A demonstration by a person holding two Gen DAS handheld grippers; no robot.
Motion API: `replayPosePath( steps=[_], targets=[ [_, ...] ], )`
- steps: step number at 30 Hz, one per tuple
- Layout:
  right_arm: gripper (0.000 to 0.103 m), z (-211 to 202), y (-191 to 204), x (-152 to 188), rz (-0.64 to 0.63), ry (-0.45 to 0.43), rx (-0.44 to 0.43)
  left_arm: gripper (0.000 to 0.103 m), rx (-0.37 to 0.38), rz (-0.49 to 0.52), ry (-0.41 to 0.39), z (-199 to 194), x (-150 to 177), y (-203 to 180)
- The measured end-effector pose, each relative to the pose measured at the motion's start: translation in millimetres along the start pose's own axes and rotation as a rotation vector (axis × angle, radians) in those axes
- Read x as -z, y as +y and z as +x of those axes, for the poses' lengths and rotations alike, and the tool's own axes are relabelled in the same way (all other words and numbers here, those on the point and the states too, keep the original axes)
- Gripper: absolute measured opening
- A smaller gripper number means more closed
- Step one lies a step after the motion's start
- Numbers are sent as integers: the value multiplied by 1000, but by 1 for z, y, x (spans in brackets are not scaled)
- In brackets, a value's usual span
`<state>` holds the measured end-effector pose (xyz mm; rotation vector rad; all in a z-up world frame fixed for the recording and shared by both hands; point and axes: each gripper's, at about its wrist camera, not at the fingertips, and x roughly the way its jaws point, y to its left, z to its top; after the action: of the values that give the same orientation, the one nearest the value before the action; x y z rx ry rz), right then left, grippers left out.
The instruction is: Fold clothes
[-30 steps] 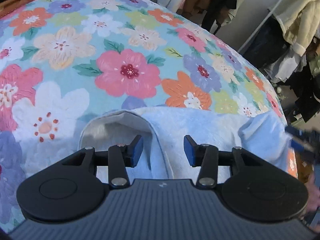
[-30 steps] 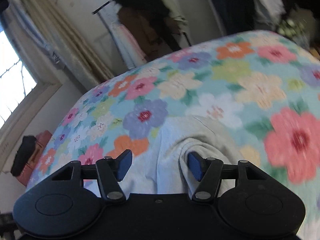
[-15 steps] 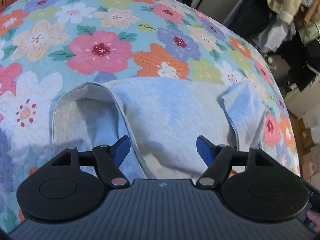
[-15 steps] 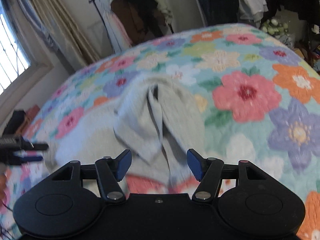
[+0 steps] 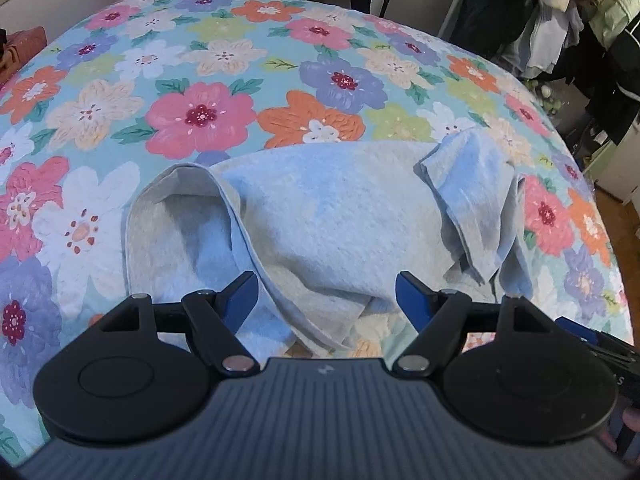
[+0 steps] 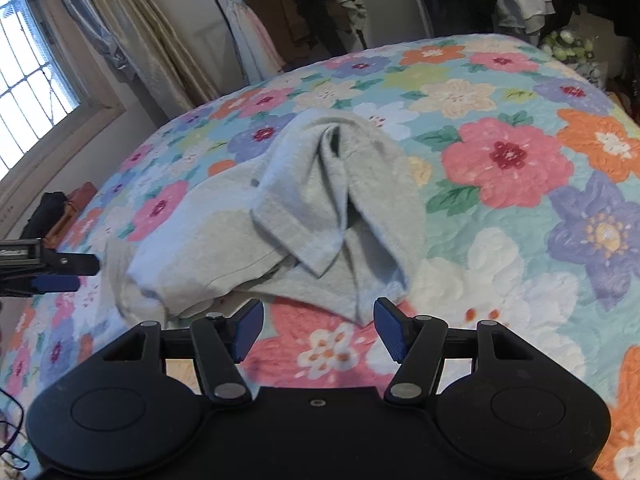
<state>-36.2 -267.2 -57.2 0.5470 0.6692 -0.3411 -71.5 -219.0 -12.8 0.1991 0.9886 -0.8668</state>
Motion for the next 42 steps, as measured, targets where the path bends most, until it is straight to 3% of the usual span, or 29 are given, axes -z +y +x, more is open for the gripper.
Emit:
replayPosePath(
  steps=[8, 14, 23, 24, 26, 28, 29, 30, 34, 42],
  targets=[
    [67, 5, 0, 2, -12, 10, -2, 78, 25, 20, 36, 13, 7, -5],
    [71, 18, -28, 16, 87, -32, 43, 81, 26, 52, 149, 55, 13, -2],
    [71, 55, -56, 19, 212, -61, 45, 83, 11, 66, 154, 90, 15, -6],
    [71, 61, -57, 18, 215, -67, 48, 79, 8, 71, 154, 94, 16, -6],
    [72, 74, -59, 14, 209, -79, 43, 55, 0, 75, 147, 96, 16, -2],
    [49, 87, -54, 7, 141, -73, 49, 36, 4, 71, 149, 95, 12, 3],
    [21, 92, -51, 2, 93, -66, 64, 31, 15, 58, 146, 93, 9, 6],
    [11, 96, -49, -2, 56, -57, 76, 23, 25, 37, 141, 91, 6, 11],
    [7, 86, -42, -24, -46, -104, 101, 13, 68, -33, 86, 77, -9, 26],
    [5, 9, -14, -96, -418, -270, 262, 11, 164, -153, -66, 39, -37, 65]
  ],
)
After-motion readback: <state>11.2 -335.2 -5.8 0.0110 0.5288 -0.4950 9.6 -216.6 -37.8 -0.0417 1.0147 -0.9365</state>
